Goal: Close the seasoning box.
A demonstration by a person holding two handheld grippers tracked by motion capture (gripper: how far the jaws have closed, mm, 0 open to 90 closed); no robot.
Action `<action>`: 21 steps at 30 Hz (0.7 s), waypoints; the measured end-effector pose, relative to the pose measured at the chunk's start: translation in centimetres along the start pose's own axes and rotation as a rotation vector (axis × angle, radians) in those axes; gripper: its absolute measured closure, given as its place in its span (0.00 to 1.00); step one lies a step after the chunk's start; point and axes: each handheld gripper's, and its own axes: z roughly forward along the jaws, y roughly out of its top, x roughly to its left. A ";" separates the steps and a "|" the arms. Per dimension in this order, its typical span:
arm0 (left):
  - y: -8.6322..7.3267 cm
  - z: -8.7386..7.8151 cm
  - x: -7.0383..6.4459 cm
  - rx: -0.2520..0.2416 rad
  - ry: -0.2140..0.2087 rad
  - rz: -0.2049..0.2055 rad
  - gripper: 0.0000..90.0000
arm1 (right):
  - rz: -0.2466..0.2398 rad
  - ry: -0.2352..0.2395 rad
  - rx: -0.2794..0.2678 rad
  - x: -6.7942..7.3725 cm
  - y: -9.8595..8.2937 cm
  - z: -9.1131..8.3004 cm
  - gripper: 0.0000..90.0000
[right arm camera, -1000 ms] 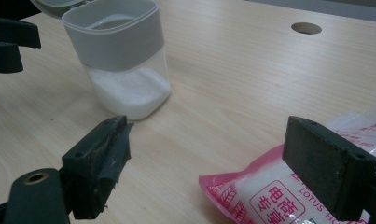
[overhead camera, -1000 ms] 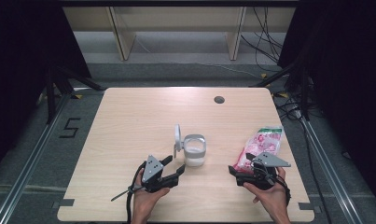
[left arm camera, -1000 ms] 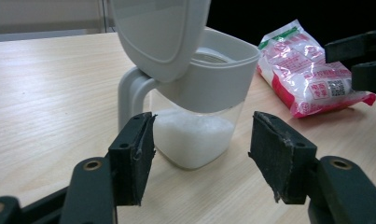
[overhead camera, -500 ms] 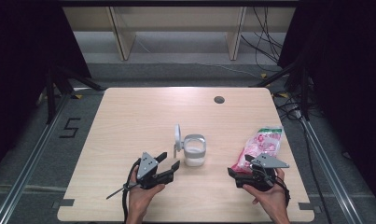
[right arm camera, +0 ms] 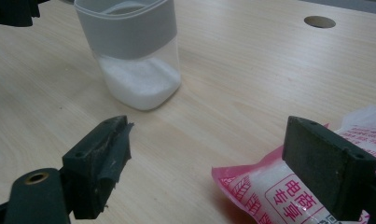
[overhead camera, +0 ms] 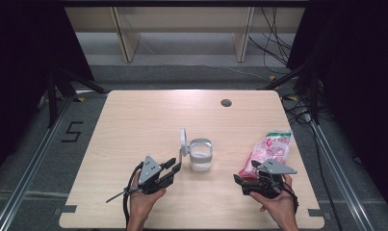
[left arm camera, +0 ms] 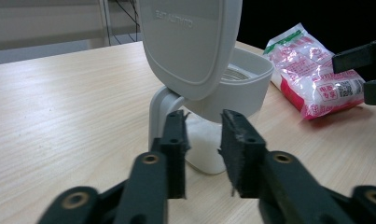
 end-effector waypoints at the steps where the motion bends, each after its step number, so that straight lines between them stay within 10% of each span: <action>1: 0.0 0.0 0.1 0.003 0.013 0.015 0.83 | 0.002 0.000 0.006 0.0 0.0 0.0 0.18; 21: 1.6 1.0 1.1 -0.013 0.049 0.058 0.97 | 0.011 -0.003 0.035 0.1 -0.2 -0.1 0.21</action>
